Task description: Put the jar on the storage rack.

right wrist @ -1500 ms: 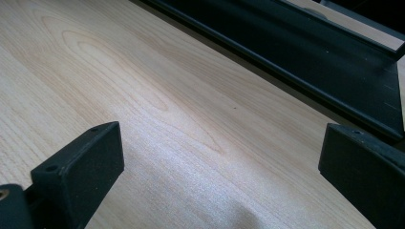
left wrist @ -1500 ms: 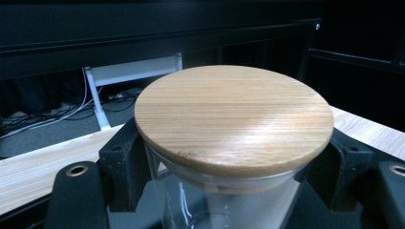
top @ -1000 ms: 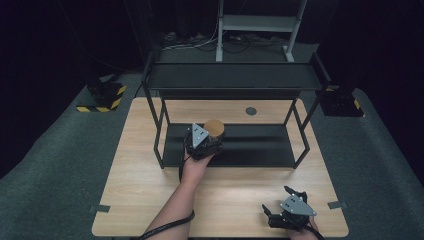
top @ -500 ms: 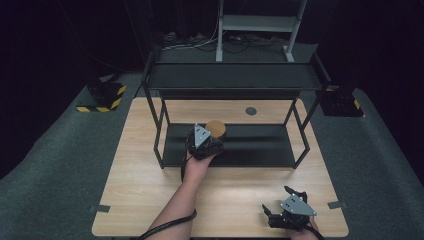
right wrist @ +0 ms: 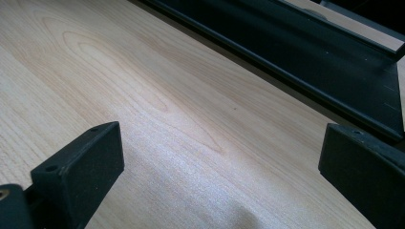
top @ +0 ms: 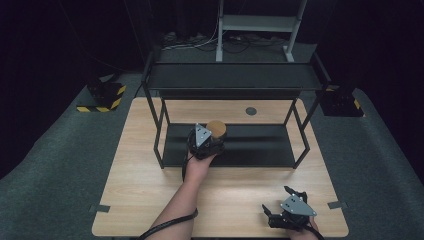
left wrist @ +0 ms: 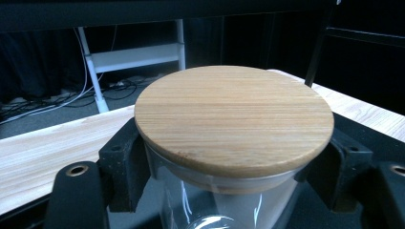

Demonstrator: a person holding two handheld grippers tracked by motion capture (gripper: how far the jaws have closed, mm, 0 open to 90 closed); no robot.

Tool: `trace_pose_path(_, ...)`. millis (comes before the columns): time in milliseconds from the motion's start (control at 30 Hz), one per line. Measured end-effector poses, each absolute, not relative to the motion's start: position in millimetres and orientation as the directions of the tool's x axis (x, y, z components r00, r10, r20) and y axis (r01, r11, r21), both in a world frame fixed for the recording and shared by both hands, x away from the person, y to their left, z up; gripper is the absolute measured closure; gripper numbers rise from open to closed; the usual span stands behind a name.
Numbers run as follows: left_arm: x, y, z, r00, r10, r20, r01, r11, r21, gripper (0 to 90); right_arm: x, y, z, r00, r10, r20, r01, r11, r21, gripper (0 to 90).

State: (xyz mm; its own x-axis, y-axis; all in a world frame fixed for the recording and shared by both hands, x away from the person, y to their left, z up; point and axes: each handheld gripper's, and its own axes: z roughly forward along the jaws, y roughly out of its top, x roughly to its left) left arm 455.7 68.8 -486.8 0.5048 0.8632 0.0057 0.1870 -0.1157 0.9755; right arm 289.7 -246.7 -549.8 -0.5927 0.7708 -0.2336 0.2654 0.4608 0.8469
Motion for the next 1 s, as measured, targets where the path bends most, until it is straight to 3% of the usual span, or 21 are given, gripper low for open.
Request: trace_pose_path(1000, 458.6, 66.1, -494.1, 0.500, 0.866, -0.001, 0.203, -0.115, 0.972, 26.4, 289.9, -246.4, -549.9, -0.596, 0.768, -0.236, 0.266, 0.466, 0.844, 0.6)
